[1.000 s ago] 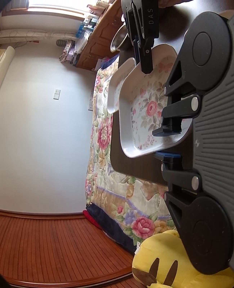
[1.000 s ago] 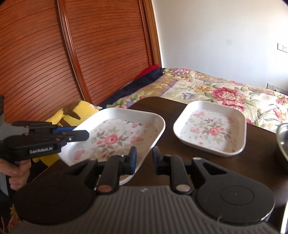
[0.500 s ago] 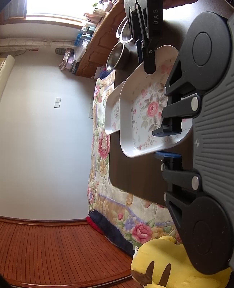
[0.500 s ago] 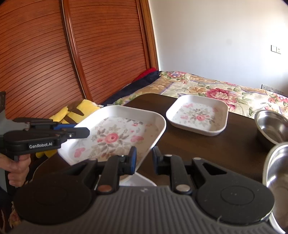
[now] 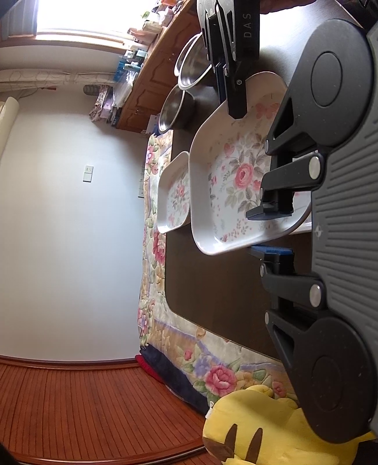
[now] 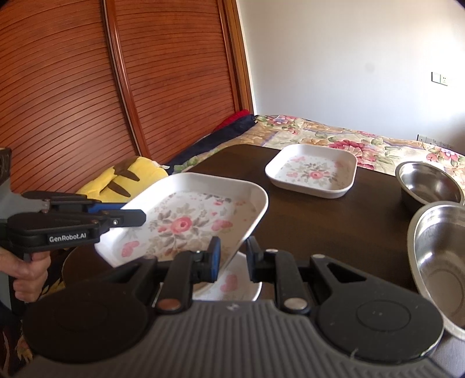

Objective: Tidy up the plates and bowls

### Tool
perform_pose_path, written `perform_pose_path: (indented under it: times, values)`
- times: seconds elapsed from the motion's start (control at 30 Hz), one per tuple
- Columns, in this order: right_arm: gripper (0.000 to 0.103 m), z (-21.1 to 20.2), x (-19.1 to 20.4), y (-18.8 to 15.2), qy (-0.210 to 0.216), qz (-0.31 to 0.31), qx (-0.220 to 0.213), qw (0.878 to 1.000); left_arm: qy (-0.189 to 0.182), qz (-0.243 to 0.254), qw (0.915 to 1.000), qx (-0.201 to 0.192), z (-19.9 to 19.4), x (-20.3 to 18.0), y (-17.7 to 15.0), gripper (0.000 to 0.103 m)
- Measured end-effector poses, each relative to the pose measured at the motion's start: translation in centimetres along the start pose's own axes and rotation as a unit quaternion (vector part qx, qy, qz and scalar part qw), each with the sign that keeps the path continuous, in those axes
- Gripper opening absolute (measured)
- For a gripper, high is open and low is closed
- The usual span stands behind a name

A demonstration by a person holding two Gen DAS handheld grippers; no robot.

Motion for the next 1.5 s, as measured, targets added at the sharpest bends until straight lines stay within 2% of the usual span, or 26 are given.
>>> perform_pose_path:
  times: [0.8,1.17,1.5]
  values:
    - [0.021,-1.4,0.8,-3.7,-0.006,-0.008,0.016,1.0,-0.007,0.006,0.9994,0.034,-0.2,-1.1,-3.2,0.019]
    - [0.021,-1.1,1.2,-4.0,-0.001,-0.011,0.02,1.0,-0.004,0.0,0.9993,0.038,0.0,-0.9,-3.5,0.019]
    - [0.022,-1.3,1.0,-3.7,-0.002,-0.013,0.019,1.0,-0.004,0.0,0.9991,0.042,0.5,-1.0,-3.6,0.025]
Point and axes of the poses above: each gripper's, at about its wrist camera, not at the fingertips, and z roughly the way its jaws point, x to its left, y to its top, the point moved 4 cm from there along z, roughly the way its jaws point, and after that the axes turned 1 degree about x, right-handed, at the moved point
